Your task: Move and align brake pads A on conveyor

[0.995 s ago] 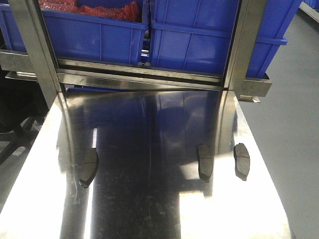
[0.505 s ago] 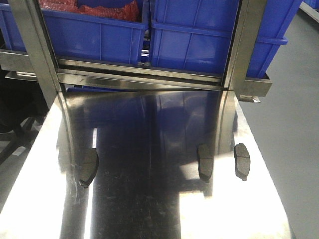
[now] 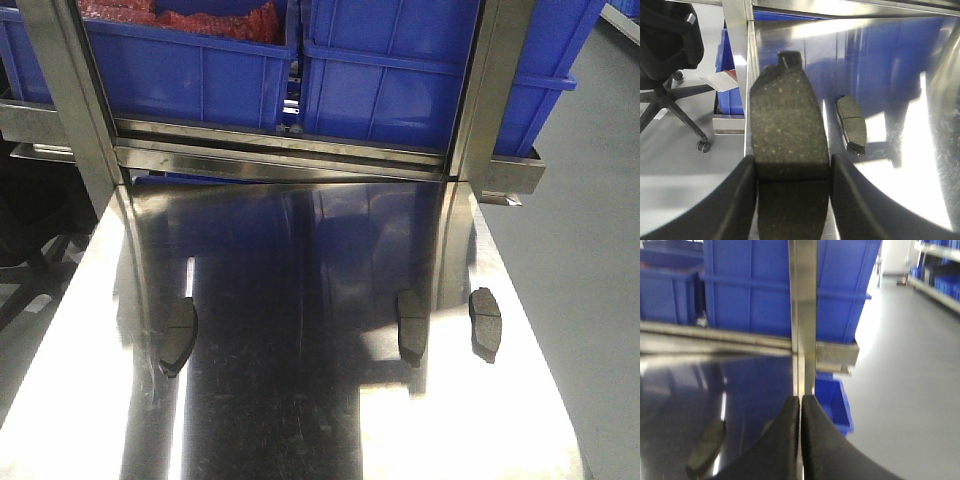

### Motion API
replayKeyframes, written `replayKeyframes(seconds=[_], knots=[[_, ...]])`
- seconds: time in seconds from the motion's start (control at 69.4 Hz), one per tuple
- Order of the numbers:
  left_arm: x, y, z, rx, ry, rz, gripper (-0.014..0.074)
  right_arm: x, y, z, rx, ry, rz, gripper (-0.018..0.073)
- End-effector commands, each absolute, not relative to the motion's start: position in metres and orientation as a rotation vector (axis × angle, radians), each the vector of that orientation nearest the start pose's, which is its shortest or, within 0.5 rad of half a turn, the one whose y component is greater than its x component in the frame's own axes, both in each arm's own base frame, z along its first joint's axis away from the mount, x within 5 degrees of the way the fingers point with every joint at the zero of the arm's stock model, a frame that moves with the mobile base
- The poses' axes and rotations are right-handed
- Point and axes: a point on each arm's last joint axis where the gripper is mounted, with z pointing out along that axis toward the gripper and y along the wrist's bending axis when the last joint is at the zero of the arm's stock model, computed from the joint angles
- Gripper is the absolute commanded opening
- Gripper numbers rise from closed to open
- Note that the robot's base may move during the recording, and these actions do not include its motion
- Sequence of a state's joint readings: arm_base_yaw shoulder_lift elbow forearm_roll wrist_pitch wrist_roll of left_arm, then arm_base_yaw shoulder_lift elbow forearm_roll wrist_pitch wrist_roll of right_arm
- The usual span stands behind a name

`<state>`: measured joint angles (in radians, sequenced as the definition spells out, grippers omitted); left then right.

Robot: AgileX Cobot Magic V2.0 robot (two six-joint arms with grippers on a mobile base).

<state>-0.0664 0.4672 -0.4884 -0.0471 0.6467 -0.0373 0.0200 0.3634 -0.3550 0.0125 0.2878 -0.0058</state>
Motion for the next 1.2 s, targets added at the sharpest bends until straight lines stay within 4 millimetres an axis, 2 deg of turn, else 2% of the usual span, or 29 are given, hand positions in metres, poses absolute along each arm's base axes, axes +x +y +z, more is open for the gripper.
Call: replayKeyframes(seconds=[0.0, 0.245, 0.418, 0.894, 1.182], knots=[[0.094, -0.009, 0.304, -0.004, 1.996, -0.137, -0.0008, 0.107, 0.002, 0.301, -0.039, 1.848, -0.005, -0.0009], [0.094, -0.009, 0.304, -0.004, 1.996, -0.137, -0.0008, 0.136, 0.005, 0.289, -0.018, 2.202, 0.053, -0.0009], [0.094, -0.009, 0.304, -0.004, 1.996, -0.137, -0.0008, 0.144, 0.006, 0.276, -0.013, 2.353, 0.072, -0.0009], [0.094, -0.009, 0.304, -0.004, 1.996, -0.137, -0.0008, 0.143, 0.01, 0.269, 0.03, 2.439, 0.15, 0.001], [0.094, -0.009, 0.304, -0.004, 1.996, -0.137, -0.0008, 0.142, 0.01, 0.268, 0.003, 2.446, 0.137, 0.0165]])
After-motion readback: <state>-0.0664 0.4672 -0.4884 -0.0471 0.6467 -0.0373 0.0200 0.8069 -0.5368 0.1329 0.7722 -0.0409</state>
